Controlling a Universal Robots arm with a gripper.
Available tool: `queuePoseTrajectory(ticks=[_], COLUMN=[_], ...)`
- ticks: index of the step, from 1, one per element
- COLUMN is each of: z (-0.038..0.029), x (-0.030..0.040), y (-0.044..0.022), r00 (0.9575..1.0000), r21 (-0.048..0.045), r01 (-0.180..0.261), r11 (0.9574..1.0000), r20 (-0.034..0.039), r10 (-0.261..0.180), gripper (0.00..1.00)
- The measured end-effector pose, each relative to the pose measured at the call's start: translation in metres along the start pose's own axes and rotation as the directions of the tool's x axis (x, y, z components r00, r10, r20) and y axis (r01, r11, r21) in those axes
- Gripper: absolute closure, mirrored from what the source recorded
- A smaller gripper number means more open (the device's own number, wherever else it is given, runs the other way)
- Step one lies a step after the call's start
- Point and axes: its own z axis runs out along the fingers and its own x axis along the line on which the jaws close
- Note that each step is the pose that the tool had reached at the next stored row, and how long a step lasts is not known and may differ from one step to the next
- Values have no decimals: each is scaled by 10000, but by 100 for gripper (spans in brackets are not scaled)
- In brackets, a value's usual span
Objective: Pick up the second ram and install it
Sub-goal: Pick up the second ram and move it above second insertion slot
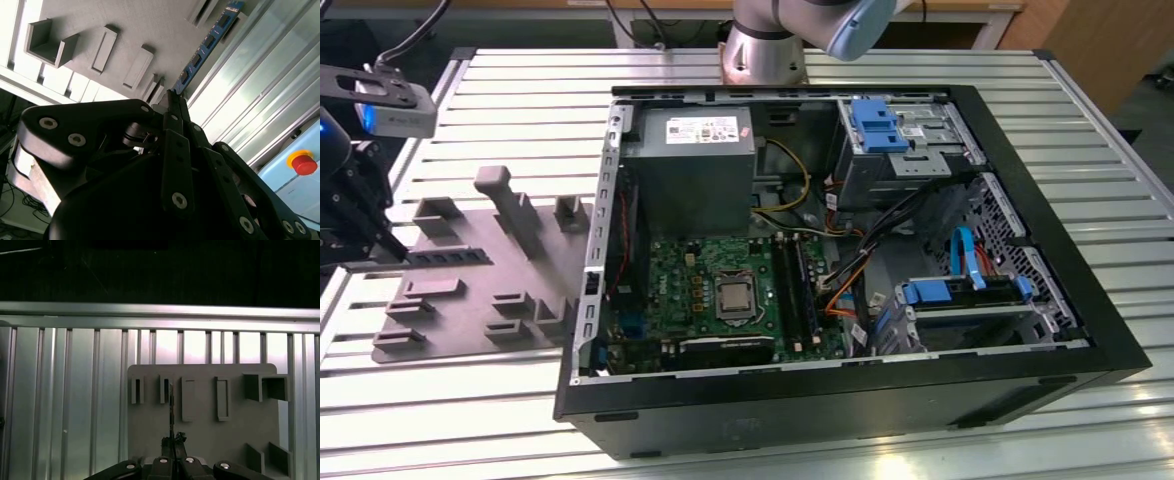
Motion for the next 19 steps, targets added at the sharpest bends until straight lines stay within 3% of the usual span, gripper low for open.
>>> queuePoseTrajectory(ticks=[19], z=[-66], x=[-2], y=[3], r00=[10000], r21=[3], r01=[0], r11=[10000], r20=[-1], r10=[0], gripper=[88])
